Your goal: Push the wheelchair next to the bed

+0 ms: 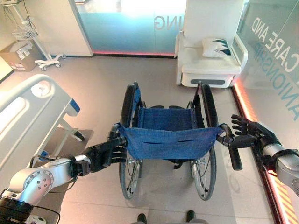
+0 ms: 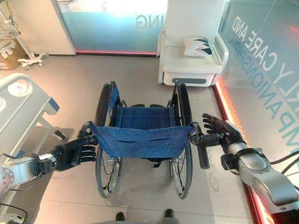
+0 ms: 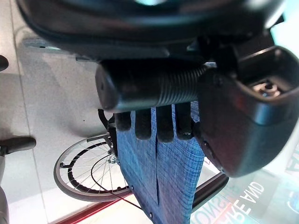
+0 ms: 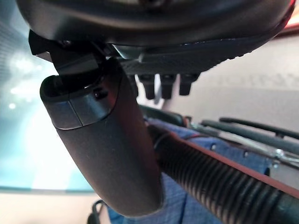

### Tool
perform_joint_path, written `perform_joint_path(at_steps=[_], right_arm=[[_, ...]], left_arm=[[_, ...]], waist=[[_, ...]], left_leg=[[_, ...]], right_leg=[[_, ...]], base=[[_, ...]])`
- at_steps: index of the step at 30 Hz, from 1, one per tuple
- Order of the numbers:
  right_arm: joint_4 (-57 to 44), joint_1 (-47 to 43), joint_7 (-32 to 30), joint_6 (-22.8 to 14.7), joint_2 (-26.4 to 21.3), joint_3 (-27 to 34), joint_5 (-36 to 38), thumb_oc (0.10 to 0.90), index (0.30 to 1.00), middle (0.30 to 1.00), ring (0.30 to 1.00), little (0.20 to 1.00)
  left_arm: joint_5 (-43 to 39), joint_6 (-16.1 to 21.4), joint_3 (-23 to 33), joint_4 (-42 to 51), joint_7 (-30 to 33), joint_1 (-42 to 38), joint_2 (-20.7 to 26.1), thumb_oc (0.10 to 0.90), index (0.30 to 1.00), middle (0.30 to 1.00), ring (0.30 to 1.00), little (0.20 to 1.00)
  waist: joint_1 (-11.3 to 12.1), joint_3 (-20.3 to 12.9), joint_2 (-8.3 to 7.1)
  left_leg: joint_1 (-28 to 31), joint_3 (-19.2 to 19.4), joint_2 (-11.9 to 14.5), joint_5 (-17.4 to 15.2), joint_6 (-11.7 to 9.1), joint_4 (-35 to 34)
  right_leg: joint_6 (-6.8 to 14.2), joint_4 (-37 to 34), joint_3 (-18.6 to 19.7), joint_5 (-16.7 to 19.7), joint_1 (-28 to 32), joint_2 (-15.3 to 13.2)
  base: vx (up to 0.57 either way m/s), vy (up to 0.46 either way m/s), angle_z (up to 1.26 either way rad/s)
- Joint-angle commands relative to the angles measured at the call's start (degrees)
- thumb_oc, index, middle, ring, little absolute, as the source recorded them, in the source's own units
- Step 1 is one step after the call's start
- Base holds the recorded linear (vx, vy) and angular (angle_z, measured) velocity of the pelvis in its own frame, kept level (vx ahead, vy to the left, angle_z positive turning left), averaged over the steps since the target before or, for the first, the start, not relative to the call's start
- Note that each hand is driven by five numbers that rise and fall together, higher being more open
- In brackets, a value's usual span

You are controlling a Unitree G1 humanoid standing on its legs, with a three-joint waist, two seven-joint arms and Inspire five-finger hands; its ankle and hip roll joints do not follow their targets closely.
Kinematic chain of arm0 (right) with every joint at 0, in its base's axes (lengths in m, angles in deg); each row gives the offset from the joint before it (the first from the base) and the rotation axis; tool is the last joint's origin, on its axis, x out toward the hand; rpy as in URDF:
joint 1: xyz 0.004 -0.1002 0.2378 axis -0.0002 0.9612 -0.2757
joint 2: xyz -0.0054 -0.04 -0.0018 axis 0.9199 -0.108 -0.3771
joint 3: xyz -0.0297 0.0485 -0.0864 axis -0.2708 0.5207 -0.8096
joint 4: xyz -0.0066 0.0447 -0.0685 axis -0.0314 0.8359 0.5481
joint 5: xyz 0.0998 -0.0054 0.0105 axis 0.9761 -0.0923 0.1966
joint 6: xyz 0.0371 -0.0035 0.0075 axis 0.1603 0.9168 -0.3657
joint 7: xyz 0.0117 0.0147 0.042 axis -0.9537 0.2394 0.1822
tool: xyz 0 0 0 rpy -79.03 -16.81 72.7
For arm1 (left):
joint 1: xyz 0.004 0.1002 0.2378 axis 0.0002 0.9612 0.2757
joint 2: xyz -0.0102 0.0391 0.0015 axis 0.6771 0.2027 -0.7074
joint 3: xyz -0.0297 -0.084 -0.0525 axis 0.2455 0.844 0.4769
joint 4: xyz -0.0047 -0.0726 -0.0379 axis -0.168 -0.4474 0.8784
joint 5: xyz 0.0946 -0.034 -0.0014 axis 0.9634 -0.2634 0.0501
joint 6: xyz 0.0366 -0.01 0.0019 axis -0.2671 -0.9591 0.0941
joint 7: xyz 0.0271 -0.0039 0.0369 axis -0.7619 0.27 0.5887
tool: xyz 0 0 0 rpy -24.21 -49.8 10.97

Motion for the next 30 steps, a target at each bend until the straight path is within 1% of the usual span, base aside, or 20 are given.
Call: perform_joint_path(at_steps=[1, 2, 4, 8, 10, 14, 16, 17, 18, 19, 25, 27, 28, 29, 30], right_arm=[[-0.8, -6.0, -3.5, -2.0, -7.7, -0.6, 2.3, 0.8, 0.9, 0.9, 0.9, 0.9], [-0.7, -5.7, -3.4, -2.0, -7.1, -1.1, 3.4, 0.8, 0.9, 0.9, 0.9, 0.9], [-0.3, -5.3, -4.0, -1.7, -6.5, -1.8, 3.3, 0.8, 0.9, 0.9, 0.9, 0.9], [1.7, -5.7, -7.5, -1.6, -5.4, -4.2, 2.4, 0.8, 0.9, 0.9, 0.9, 0.9], [3.1, -7.2, -8.0, -1.0, -5.4, -5.7, 3.0, 0.8, 0.9, 0.9, 0.9, 0.9], [6.4, -10.8, -8.4, 0.9, -5.4, -9.4, 6.9, 0.8, 0.9, 0.9, 0.9, 0.9], [7.1, -11.4, -8.2, 1.0, -5.2, -10.3, 8.0, 0.8, 0.9, 0.9, 0.9, 0.9], [8.0, -12.4, -7.5, 1.4, -4.9, -12.2, 10.9, 0.8, 0.9, 0.9, 0.9, 0.9], [8.0, -12.4, -7.5, 1.4, -4.9, -12.2, 10.9, 0.8, 0.9, 0.9, 0.9, 0.9], [8.7, -12.8, -5.9, 1.6, -4.4, -13.6, 14.1, 0.8, 0.9, 0.9, 0.9, 0.9], [10.4, -12.6, -7.2, 0.5, -3.6, -14.8, 12.5, 0.8, 0.9, 0.9, 0.9, 0.9], [10.6, -13.0, -7.7, 0.8, -3.8, -15.0, 12.1, 0.8, 0.9, 0.9, 0.9, 0.9], [10.6, -13.1, -7.9, 1.0, -4.0, -15.0, 12.1, 0.582, 0.573, 0.573, 0.573, 0.573], [10.5, -13.4, -8.2, 1.5, -4.4, -14.9, 12.2, 0.4, 0.3, 0.3, 0.3, 0.3], [10.6, -13.6, -8.1, 2.2, -4.6, -14.9, 11.4, 0.4, 0.3, 0.3, 0.3, 0.3]], left_arm=[[-5.1, 8.5, -0.4, 3.3, -1.0, -9.8, 2.6, 0.4, 0.3, 0.3, 0.3, 0.3], [-4.6, 8.9, -0.7, 3.4, -1.0, -9.6, 2.2, 0.4, 0.3, 0.3, 0.3, 0.3], [-4.1, 9.4, -1.0, 3.4, -1.1, -9.3, 1.8, 0.4, 0.3, 0.3, 0.3, 0.3], [-4.1, 10.3, -2.2, 3.5, -0.8, -9.5, 1.5, 0.4, 0.3, 0.3, 0.3, 0.3], [-4.7, 10.4, -3.2, 3.6, 0.0, -10.4, 1.5, 0.4, 0.3, 0.3, 0.3, 0.3], [-5.5, 9.5, -5.4, 2.7, 0.7, -12.7, 1.6, 0.4, 0.3, 0.3, 0.3, 0.3], [-5.3, 9.4, -5.8, 2.4, 0.7, -13.1, 1.4, 0.4, 0.3, 0.3, 0.3, 0.3], [-5.1, 9.5, -6.7, 1.9, 0.5, -13.6, 1.4, 0.4, 0.3, 0.3, 0.3, 0.3], [-5.1, 9.6, -6.7, 1.9, 0.5, -13.6, 1.4, 0.4, 0.3, 0.3, 0.3, 0.3], [-4.4, 10.0, -7.4, 1.5, 0.0, -13.9, 1.0, 0.4, 0.3, 0.3, 0.3, 0.3], [-4.1, 10.5, -8.1, 1.4, 0.1, -14.0, 0.6, 0.4, 0.3, 0.3, 0.3, 0.3], [-4.5, 10.3, -8.3, 1.4, 0.4, -14.1, 0.8, 0.4, 0.3, 0.3, 0.3, 0.3], [-4.5, 10.3, -8.3, 1.4, 0.5, -14.2, 0.8, 0.4, 0.3, 0.3, 0.3, 0.3], [-5.0, 10.1, -8.3, 1.7, 0.8, -14.2, 1.0, 0.4, 0.3, 0.3, 0.3, 0.3], [-5.1, 10.0, -8.4, 1.6, 0.9, -14.3, 1.0, 0.4, 0.3, 0.3, 0.3, 0.3]], waist=[[-0.2, -2.7, 1.66], [-0.2, -2.6, 1.63], [-0.1, -2.7, 1.6], [0.1, -2.7, 1.61], [0.3, -2.8, 1.65], [0.7, -2.8, 1.62], [0.7, -2.8, 1.6], [0.9, -3.0, 1.59], [0.9, -3.0, 1.59], [1.1, -2.9, 1.56], [1.4, -3.2, 1.42], [1.4, -3.3, 1.41], [1.4, -3.4, 1.39], [1.4, -3.4, 1.38], [1.3, -3.5, 1.36]], left_leg=[[0.0, 0.9, -1.0, -1.4, 0.3, 0.2], [0.0, 0.9, -1.0, -1.4, 0.2, 0.2], [0.0, 0.8, -1.0, -1.4, 0.2, 0.2], [0.1, 1.0, -1.0, -1.4, 0.2, 0.2], [0.2, 0.9, -1.0, -1.3, 0.1, 0.2], [0.4, 0.7, -1.2, -1.3, 0.1, 0.2], [0.4, 0.6, -1.2, -1.3, 0.1, 0.2], [0.4, 0.5, -1.3, -1.3, 0.1, 0.2], [0.4, 0.5, -1.3, -1.3, 0.1, 0.2], [0.5, 0.2, -1.4, -1.3, 0.2, 0.2], [0.7, 0.0, -1.4, -1.5, 0.1, 0.2], [0.8, 0.1, -1.4, -1.5, 0.1, 0.2], [0.8, 0.1, -1.4, -1.4, 0.1, 0.2], [0.8, 0.0, -1.4, -1.4, 0.1, 0.2], [0.9, 0.0, -1.5, -1.4, 0.1, 0.2]], right_leg=[[-1.1, 0.2, -1.5, -1.9, 1.5, 2.4], [-1.1, 0.2, -1.5, -1.9, 1.6, 2.3], [-1.0, 0.2, -1.6, -1.9, 1.6, 2.3], [-1.0, 0.2, -1.9, -1.8, 1.7, 2.3], [-0.9, 0.2, -2.0, -1.8, 1.7, 2.3], [-0.9, 0.2, -2.2, -1.8, 2.1, 2.2], [-0.9, 0.2, -2.2, -1.8, 2.1, 2.2], [-0.9, 0.2, -2.3, -1.9, 2.3, 2.1], [-0.9, 0.2, -2.3, -1.9, 2.3, 2.1], [-0.9, 0.2, -2.5, -1.9, 2.4, 2.1], [-0.8, 0.2, -3.0, -1.9, 2.7, 2.0], [-0.8, 0.2, -3.0, -1.9, 2.7, 2.0], [-0.8, 0.2, -3.0, -1.9, 2.7, 2.1], [-0.8, 0.2, -3.0, -1.9, 2.7, 2.1], [-0.8, 0.2, -2.9, -1.9, 2.8, 2.1]], base=[[0.0, 0.0, 0.0], [0.0, 0.0, 0.0], [0.0, 0.0, 0.0], [0.0, 0.0, 0.0], [0.0, 0.0, 0.0], [0.0, 0.002, 0.01], [0.01, 0.003, 0.02], [0.0, 0.0, 0.0], [0.0, 0.0, 0.0], [0.0, 0.0, 0.0], [0.0, 0.0, 0.0], [0.0, 0.0, 0.0], [0.0, 0.0, 0.0], [0.0, 0.0, 0.0], [0.0, 0.0, 0.0]])
